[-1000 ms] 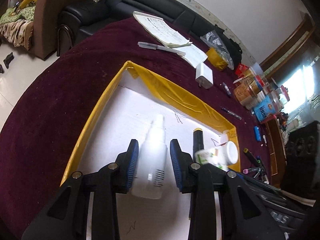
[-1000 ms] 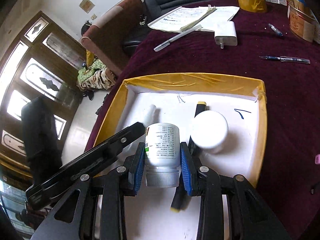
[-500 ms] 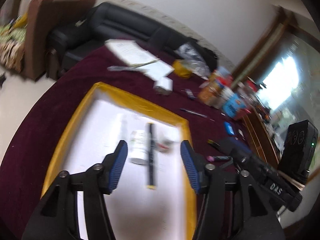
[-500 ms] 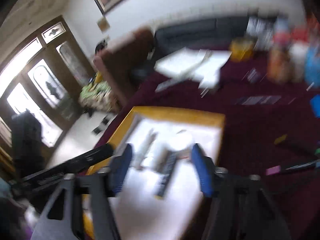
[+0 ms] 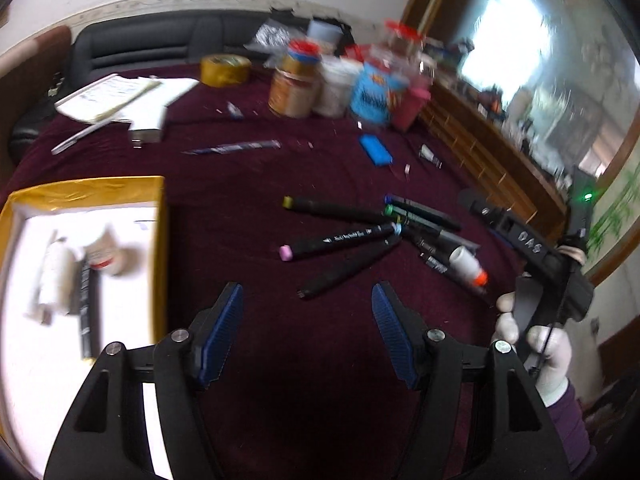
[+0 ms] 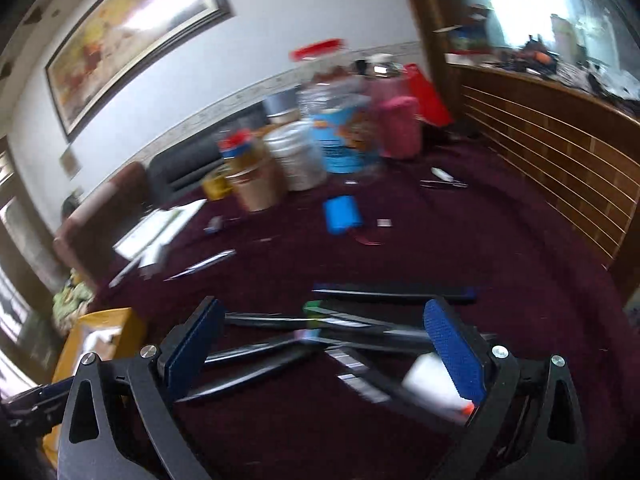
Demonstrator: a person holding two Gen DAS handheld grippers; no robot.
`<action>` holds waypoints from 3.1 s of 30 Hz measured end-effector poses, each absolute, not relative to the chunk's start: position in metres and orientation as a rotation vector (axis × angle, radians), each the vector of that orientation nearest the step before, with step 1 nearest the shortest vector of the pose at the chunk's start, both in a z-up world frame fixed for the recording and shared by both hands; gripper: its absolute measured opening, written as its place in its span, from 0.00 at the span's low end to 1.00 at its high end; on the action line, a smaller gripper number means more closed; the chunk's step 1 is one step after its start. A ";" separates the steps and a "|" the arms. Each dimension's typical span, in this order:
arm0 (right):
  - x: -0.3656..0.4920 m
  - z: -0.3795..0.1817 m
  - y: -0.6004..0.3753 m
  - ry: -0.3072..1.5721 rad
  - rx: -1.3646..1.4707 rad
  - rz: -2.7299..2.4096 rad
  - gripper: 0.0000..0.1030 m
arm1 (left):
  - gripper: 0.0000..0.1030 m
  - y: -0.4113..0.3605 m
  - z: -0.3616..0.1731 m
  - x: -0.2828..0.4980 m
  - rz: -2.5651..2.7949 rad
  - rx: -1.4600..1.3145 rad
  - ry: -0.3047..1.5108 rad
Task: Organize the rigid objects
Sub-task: 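Grasp a pink-ended black marker with left tool while right grasps another black marker, then carry both black markers into the box and open both tools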
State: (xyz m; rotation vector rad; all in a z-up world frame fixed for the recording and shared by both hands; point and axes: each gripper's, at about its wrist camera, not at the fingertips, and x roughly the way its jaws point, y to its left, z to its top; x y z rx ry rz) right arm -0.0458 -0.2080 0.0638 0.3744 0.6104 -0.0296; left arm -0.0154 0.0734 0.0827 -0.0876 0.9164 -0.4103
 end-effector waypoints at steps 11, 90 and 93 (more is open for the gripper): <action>-0.040 0.038 -0.237 0.607 0.464 0.007 0.95 | 0.65 0.006 0.018 0.039 -0.388 0.074 1.029; -0.028 0.017 -0.140 0.956 0.329 0.059 0.13 | 0.12 0.289 0.085 -0.148 -0.214 -0.425 0.649; -0.037 0.026 -0.141 0.937 0.406 0.155 0.13 | 0.12 0.307 0.079 -0.133 -0.172 -0.428 0.679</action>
